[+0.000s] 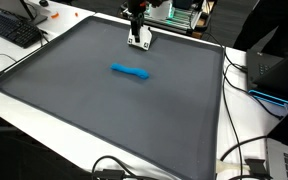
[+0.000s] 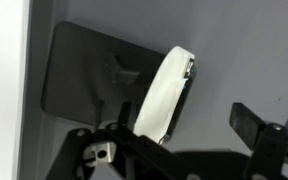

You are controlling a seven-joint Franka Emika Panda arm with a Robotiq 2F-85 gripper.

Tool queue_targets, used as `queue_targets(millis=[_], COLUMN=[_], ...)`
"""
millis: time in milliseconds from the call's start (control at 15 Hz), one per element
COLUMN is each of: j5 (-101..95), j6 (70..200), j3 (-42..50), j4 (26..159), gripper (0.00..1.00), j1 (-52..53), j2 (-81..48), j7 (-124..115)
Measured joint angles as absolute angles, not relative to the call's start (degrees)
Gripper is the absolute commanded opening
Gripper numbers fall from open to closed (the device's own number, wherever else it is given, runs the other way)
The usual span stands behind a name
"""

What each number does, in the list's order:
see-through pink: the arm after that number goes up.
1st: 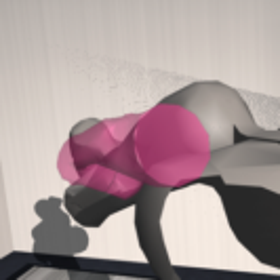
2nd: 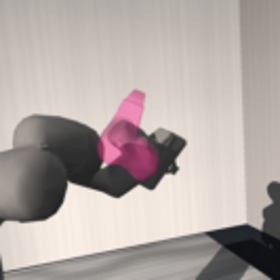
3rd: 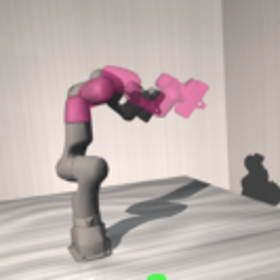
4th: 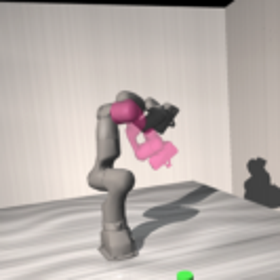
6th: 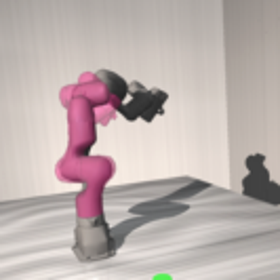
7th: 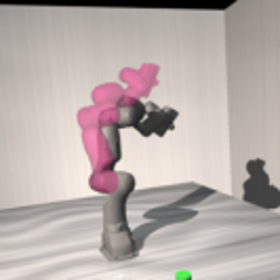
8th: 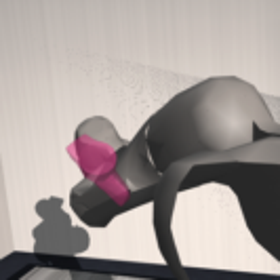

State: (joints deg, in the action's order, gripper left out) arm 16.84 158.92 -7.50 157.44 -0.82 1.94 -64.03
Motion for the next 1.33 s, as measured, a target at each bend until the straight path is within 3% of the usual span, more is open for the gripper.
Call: queue_targets(millis=[67, 267, 333, 400, 600, 733, 867, 1000, 1200, 1333], j5=[16.6, 15.9, 15.4, 14.8, 13.0, 12.1, 11.6, 11.5, 11.4, 10.7], j6=[159.8, 161.7, 162.2, 162.5, 162.9, 162.9, 162.9, 162.9, 162.9, 162.9], j3=[-7.4, -7.0, -6.8, -6.6, -6.0, -5.7, -5.5, -5.4, -5.4, -5.3], j4=[157.4, 157.4, 157.4, 157.4, 157.4, 157.4, 157.3, 157.3, 157.1, 157.0], gripper=[1.0, 0.8, 0.8, 0.67, 0.58, 0.59, 0.35, 0.28, 0.03, 0.0], j1=[-0.7, -0.5, -0.4, -0.4, -0.2, 0.0, 0.1, 0.3, 0.4, 0.4], j2=[1.5, 0.5, 0.3, 0.1, -0.1, -0.2, -0.2, -0.2, -0.2, -0.2], j7=[-64.8, -67.1, -67.8, -68.7, -71.0, -72.3, -73.4, -74.4, -76.1, -77.8])
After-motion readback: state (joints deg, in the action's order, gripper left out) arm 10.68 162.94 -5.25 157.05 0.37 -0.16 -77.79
